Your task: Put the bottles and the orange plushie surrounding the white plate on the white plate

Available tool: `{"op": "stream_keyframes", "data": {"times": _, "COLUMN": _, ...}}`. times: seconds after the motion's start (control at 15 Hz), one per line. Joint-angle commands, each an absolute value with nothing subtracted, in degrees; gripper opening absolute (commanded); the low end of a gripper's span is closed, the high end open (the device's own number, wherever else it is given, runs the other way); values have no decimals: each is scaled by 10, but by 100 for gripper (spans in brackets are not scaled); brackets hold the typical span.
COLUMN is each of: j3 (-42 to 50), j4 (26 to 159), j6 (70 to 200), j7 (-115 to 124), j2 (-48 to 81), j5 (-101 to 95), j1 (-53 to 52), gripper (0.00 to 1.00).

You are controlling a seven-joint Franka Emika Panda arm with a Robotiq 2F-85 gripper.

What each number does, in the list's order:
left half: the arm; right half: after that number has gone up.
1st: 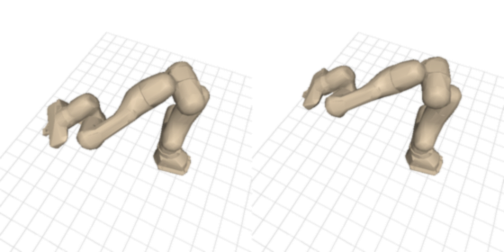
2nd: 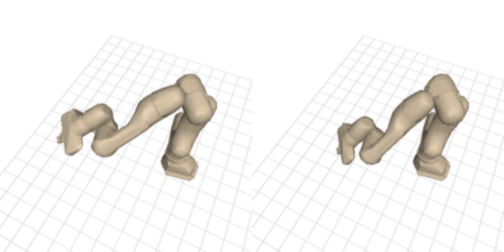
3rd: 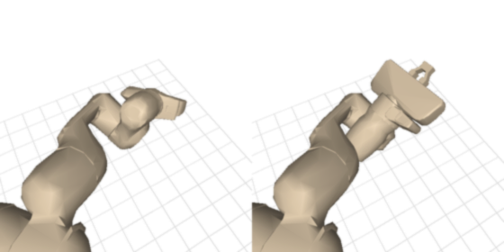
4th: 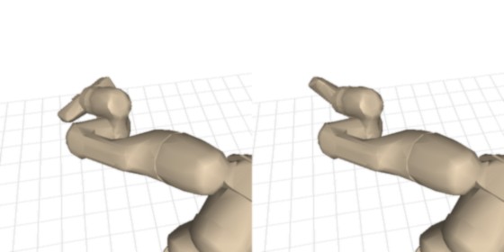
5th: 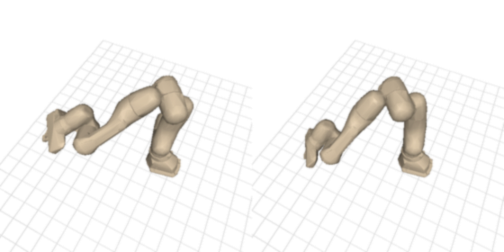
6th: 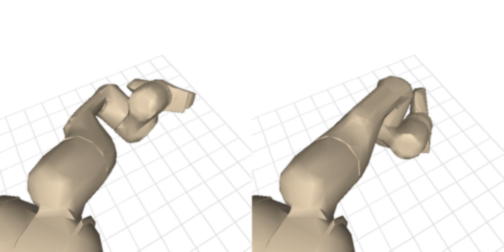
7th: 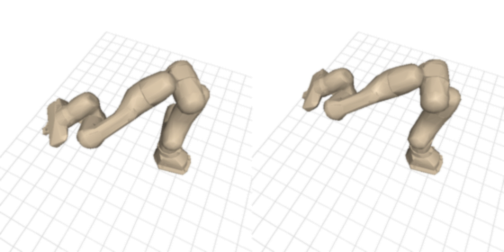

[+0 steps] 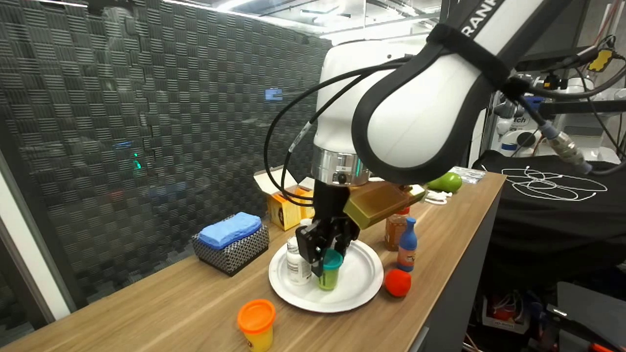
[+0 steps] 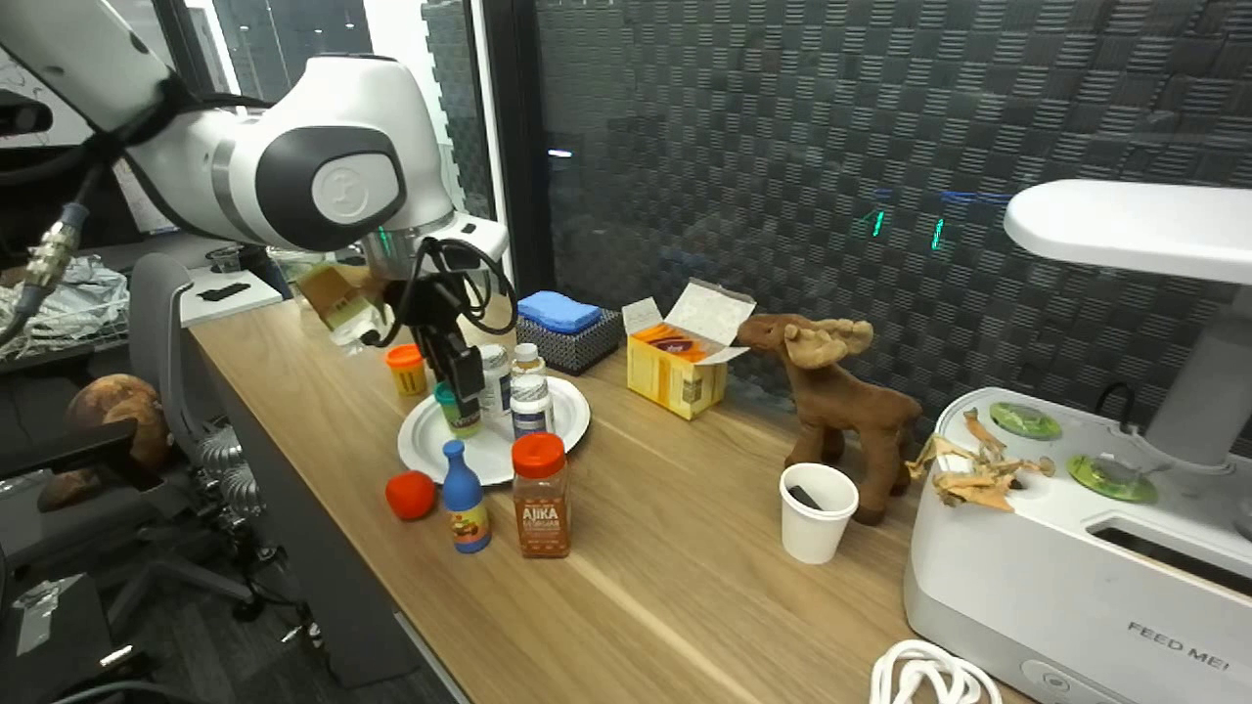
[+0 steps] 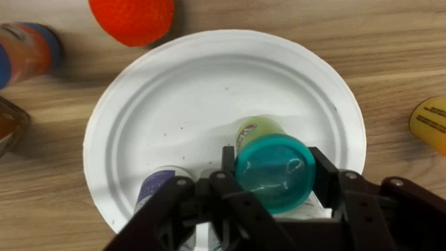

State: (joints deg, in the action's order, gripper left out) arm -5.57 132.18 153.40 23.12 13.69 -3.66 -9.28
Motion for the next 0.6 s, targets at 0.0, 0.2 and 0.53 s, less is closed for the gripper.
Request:
{"op": "stream_keyframes", "data": {"times": 0.0, "j3": -60, "j4": 1298, "j6": 1535, "j7": 202, "j2": 156, "j5": -9, "j1": -98, "gripper": 28}}
{"op": "stream_keyframes", "data": {"times": 0.2, "j3": -64, "j4": 1300, "j6": 1528, "j7": 190, "j2": 157, "j5": -2, "j1": -101, "gripper": 28}}
{"op": "stream_keyframes", "data": {"times": 0.53, "j3": -57, "j4": 1307, "j6": 1518, "j7": 192, "j2": 137, "j5": -23, "j1": -112, "gripper": 82}}
